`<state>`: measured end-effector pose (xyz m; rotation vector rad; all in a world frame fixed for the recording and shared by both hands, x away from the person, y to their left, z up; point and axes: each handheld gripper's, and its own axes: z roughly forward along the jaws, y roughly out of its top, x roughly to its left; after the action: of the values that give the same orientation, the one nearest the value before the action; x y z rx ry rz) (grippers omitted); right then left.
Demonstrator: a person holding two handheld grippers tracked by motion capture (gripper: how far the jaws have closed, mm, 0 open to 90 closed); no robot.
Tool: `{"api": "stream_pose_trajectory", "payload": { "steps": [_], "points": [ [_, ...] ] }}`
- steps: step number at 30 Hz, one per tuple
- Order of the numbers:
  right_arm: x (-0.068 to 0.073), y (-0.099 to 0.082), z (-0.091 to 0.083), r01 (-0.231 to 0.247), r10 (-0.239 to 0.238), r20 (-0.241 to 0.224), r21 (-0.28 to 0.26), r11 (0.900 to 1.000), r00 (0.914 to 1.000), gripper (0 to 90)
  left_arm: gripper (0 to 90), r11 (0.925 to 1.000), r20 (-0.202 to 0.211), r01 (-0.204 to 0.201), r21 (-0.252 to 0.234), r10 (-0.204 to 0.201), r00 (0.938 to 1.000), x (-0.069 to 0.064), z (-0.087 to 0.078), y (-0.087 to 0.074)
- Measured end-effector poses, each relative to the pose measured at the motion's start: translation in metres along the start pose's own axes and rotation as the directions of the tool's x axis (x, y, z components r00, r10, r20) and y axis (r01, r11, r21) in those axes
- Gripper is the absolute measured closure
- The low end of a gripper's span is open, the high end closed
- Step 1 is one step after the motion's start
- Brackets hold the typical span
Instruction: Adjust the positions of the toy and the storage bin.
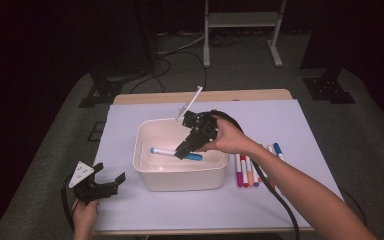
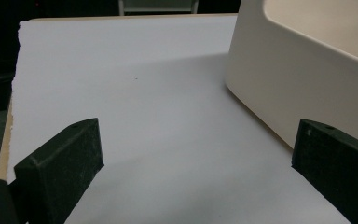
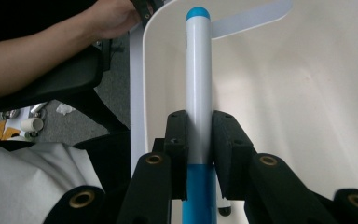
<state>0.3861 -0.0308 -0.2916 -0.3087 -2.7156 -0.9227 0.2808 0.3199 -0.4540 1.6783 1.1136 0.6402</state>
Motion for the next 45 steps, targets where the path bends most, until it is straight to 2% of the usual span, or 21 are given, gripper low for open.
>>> {"api": "stream_pose_trajectory", "payload": {
  "steps": [5, 10, 15, 23, 28, 30, 33, 37, 42, 45],
  "points": [
    [-0.005, 0.003, 0.017, 0.018, -0.017, -0.017, 0.044, 0.9989, 0.9997, 75.7, 0.5, 1.0000, 0.000, -0.001, -0.001, 0.001, 1.0000, 0.000, 0.000, 0.000],
    [-0.009, 0.005, 0.035, 0.024, -0.023, -0.009, 0.104, 0.9943, 0.9997, 75.6, 0.6, 1.0000, 0.001, -0.001, -0.001, 0.001, 1.0000, 0.000, 0.000, 0.000],
    [-0.012, 0.006, 0.049, 0.023, -0.023, -0.003, 0.141, 0.9898, 0.9997, 75.6, 0.5, 1.0000, 0.001, -0.001, -0.001, 0.001, 1.0000, 0.000, 0.000, 0.000],
    [-0.015, 0.007, 0.067, 0.030, -0.038, 0.034, 0.209, 0.9774, 0.9987, 75.3, 0.6, 1.0000, 0.000, 0.000, 0.000, 0.000, 1.0000, 0.001, 0.000, 0.000],
    [-0.014, 0.006, 0.076, 0.042, -0.052, 0.035, 0.247, 0.9680, 0.9980, 74.8, 0.6, 1.0000, 0.000, 0.001, 0.000, -0.001, 1.0000, 0.001, 0.000, 0.000],
    [-0.014, 0.007, 0.077, 0.047, -0.058, 0.036, 0.258, 0.9651, 0.9976, 71.6, 0.6, 1.0000, 0.001, 0.002, 0.000, -0.002, 1.0000, 0.001, 0.000, 0.000],
    [-0.013, 0.007, 0.074, 0.036, -0.051, 0.052, 0.255, 0.9662, 0.9973, 69.2, 0.6, 1.0000, 0.002, 0.004, 0.000, -0.004, 1.0000, 0.001, 0.000, 0.000],
    [-0.011, 0.006, 0.063, 0.037, -0.053, 0.071, 0.220, 0.9749, 0.9960, 67.0, 0.5, 1.0000, 0.002, 0.005, 0.000, -0.005, 1.0000, 0.001, 0.000, 0.000],
    [-0.003, 0.002, 0.029, 0.036, -0.049, 0.102, 0.129, 0.9910, 0.9935, 62.7, 0.5, 1.0000, 0.000, 0.001, 0.000, -0.001, 1.0000, 0.001, 0.000, 0.000],
    [0.001, -0.003, 0.007, 0.031, -0.039, 0.118, 0.075, 0.9967, 0.9923, 60.7, 0.6, 1.0000, -0.001, 0.000, -0.001, 0.000, 1.0000, 0.001, 0.000, 0.000]
  ]
}}
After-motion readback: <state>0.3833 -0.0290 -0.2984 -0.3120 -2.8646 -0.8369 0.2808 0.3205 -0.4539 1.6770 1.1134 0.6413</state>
